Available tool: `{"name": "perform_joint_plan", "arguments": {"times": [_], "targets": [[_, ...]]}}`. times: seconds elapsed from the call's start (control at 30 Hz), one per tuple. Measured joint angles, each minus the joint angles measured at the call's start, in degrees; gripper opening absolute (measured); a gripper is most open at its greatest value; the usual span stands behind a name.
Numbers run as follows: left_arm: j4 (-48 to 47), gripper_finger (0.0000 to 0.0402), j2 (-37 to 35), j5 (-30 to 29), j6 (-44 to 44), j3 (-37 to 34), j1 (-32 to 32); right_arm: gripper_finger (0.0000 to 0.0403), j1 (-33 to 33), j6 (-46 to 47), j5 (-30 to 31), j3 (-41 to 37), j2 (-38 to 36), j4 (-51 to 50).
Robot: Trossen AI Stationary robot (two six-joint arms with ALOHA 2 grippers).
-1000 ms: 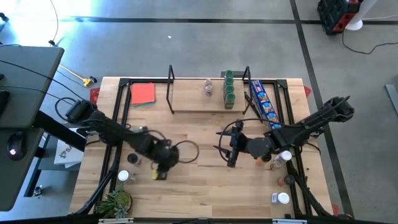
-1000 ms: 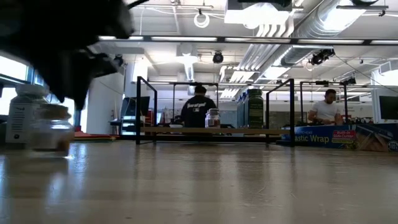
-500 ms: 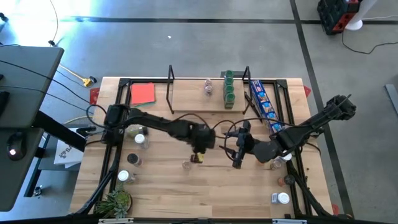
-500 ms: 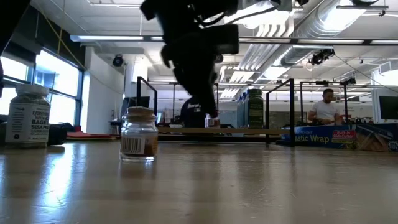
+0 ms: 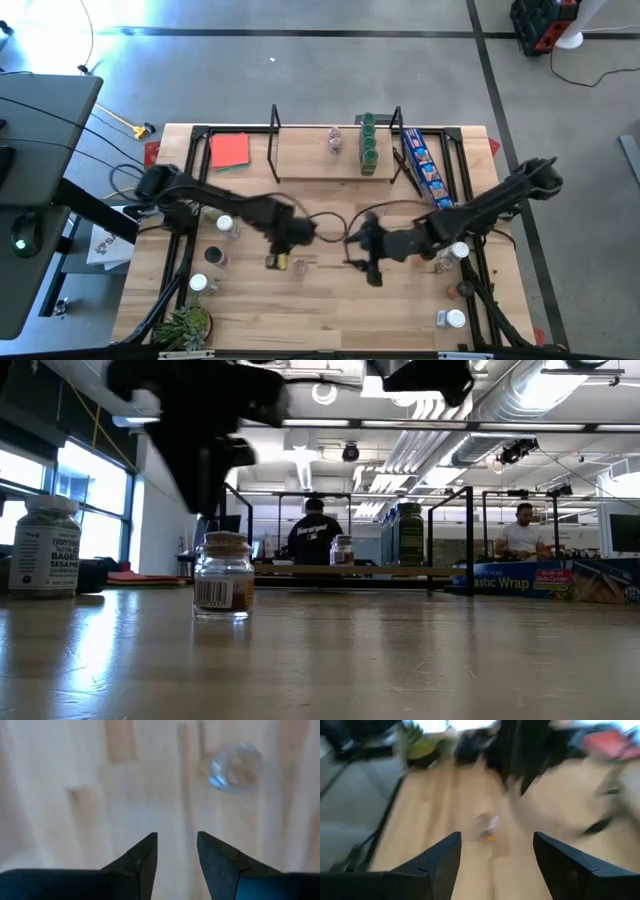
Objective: Shelf spices
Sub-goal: Put the transparent seasoning bottle on the shelf aligned with the other transparent seasoning bottle
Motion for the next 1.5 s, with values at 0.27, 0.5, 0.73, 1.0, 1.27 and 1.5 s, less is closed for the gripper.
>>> {"name": "perform_joint_plan", "arguments": {"times": [0.27, 0.5, 0.73, 1.0, 1.27, 1.5], "targets": [[29.55, 0.0114, -12.14, 5.54, -21.52, -24.26, -10.74, 0.0243, -4.98, -8.35, -12.50, 0.02, 18.08, 23.48], [61.70, 0.0099, -9.67, -0.34, -28.31, -36.89, -14.93, 0.0243, -6.97, -9.25, -13.82, 9.72, 29.66, 22.70], [66.67, 0.0088, -4.61, -5.73, -22.76, -37.84, -11.89, 0.0243, -8.17, -9.12, -13.23, 19.21, 35.75, 12.07], [69.62, 0.0087, -1.82, -6.04, -16.90, -37.85, -7.74, 0.0243, -10.05, -6.65, -7.88, 22.48, 35.82, -1.28], [68.44, 0.0087, -2.03, -6.14, -13.33, -37.78, -6.57, 0.0243, -10.62, -7.77, -11.59, 22.43, 35.60, -5.52], [68.12, 0.0087, -2.03, -6.22, -12.95, -37.77, -6.57, 0.0233, -10.77, -7.75, -12.65, 22.41, 35.69, -7.57]]}}
